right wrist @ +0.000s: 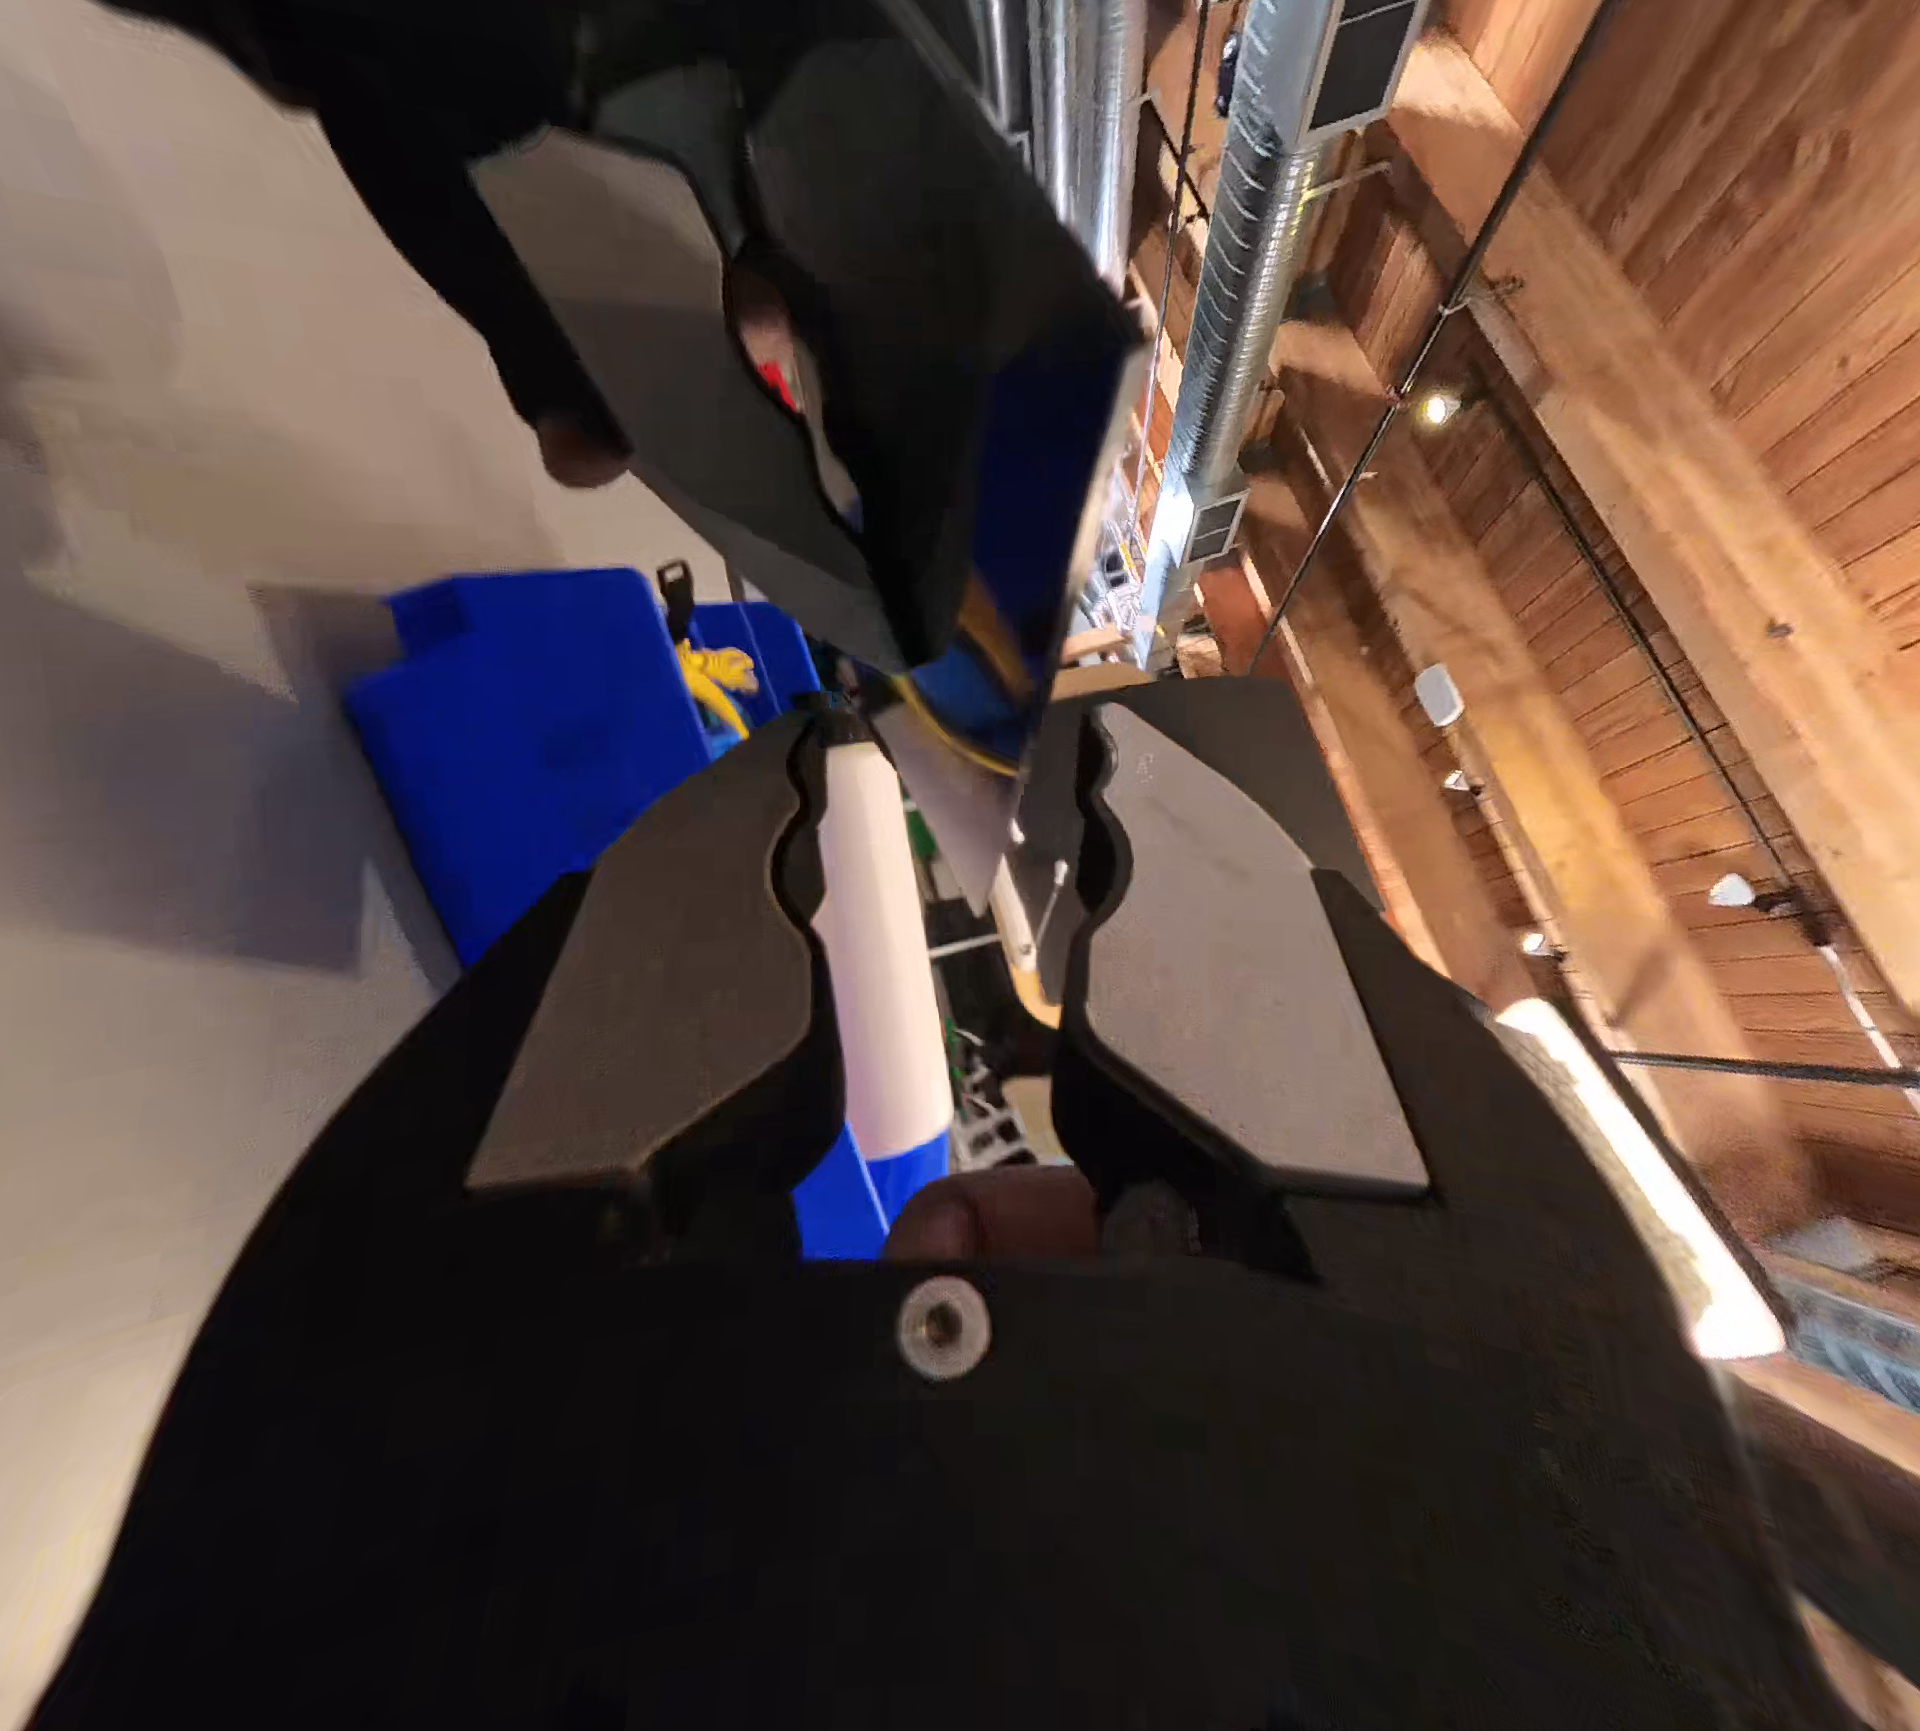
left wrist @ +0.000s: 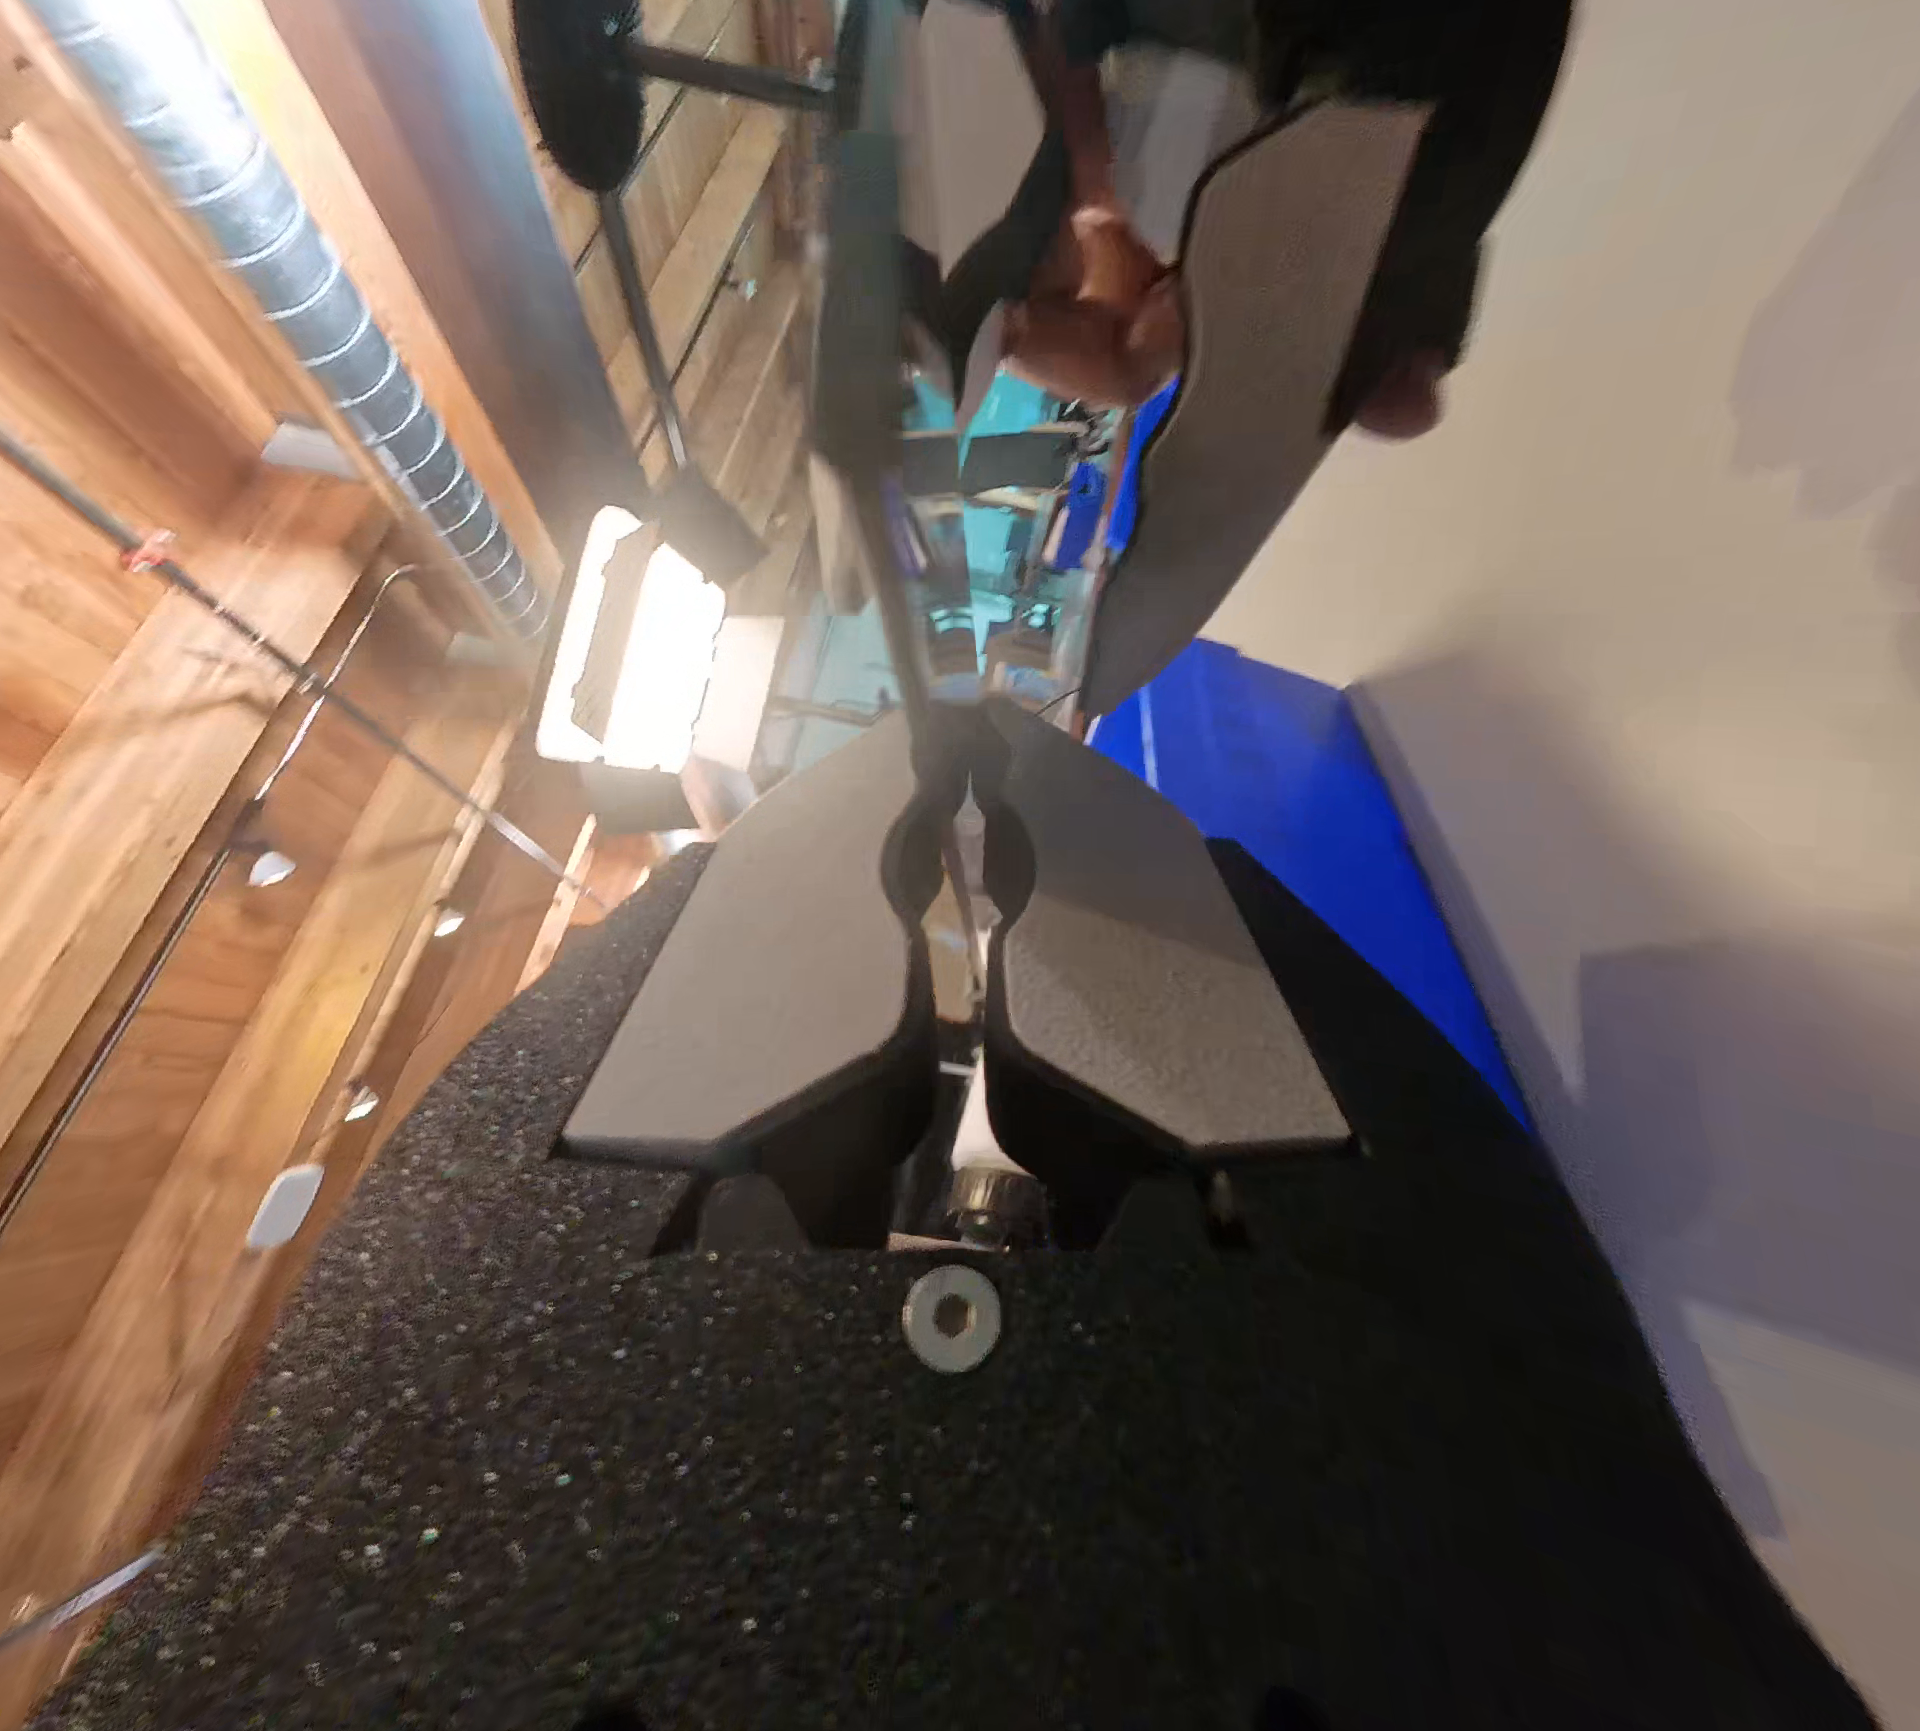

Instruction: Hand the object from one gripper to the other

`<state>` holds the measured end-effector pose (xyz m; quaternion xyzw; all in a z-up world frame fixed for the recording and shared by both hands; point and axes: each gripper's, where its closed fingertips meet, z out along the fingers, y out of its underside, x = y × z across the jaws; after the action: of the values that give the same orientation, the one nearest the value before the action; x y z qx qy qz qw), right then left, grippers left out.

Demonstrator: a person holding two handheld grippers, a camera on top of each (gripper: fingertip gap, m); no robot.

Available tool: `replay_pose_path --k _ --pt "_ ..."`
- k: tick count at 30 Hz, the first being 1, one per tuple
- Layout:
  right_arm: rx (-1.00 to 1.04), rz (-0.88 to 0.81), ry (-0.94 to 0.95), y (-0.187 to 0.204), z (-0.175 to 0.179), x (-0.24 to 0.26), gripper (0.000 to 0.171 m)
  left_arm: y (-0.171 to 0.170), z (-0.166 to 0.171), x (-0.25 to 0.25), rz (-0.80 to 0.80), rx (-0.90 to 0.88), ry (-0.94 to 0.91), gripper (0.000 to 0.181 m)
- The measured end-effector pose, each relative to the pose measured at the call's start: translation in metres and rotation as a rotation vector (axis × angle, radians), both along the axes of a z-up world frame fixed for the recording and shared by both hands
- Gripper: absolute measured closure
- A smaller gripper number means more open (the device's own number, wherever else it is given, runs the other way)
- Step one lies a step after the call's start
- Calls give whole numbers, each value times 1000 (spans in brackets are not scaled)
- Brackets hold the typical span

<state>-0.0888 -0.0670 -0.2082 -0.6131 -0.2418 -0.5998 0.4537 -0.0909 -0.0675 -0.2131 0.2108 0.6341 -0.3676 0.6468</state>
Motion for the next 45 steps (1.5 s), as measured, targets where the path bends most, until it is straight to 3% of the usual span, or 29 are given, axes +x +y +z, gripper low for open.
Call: replay_pose_path --k 1,3,4,7,15,19,24,27,29,31,37,42,45 --pt "-17 -27 -16 0 -2 3 129 -3 -4 -4 -29 22 12 179" --pt "-15 -32 -7 1 -4 6 159 -6 -5 -9 -57 23 13 179" --pt "-4 -13 23 1 -5 6 166 -6 -1 -9 -54 -3 10 174" --pt "64 31 168 -3 0 10 169 0 14 -8 -84 -141 71 141" --pt "512 464 1123 -22 28 25 169 37 41 -8 -273 -459 235 130" --pt "695 697 1348 -29 42 28 170 49 41 23 -332 -740 603 124" --pt "690 750 1340 -23 43 18 170 23 42 19 -683 -982 1103 118" --pt "674 738 1314 -18 40 14 170 5 30 26 -687 -1023 1260 129" --pt "661 715 1306 -14 37 14 169 -2 25 24 -691 -1006 1286 158" --pt "668 666 1283 -14 34 19 165 -3 28 16 -737 -983 1252 174" --pt "608 405 1107 -14 23 37 130 7 40 16 -633 -996 1110 178" --pt "599 231 716 -21 34 38 120 15 48 20 -663 -1126 1198 176" --pt "610 249 683 -22 38 34 120 15 50 17 -717 -1149 1232 178"
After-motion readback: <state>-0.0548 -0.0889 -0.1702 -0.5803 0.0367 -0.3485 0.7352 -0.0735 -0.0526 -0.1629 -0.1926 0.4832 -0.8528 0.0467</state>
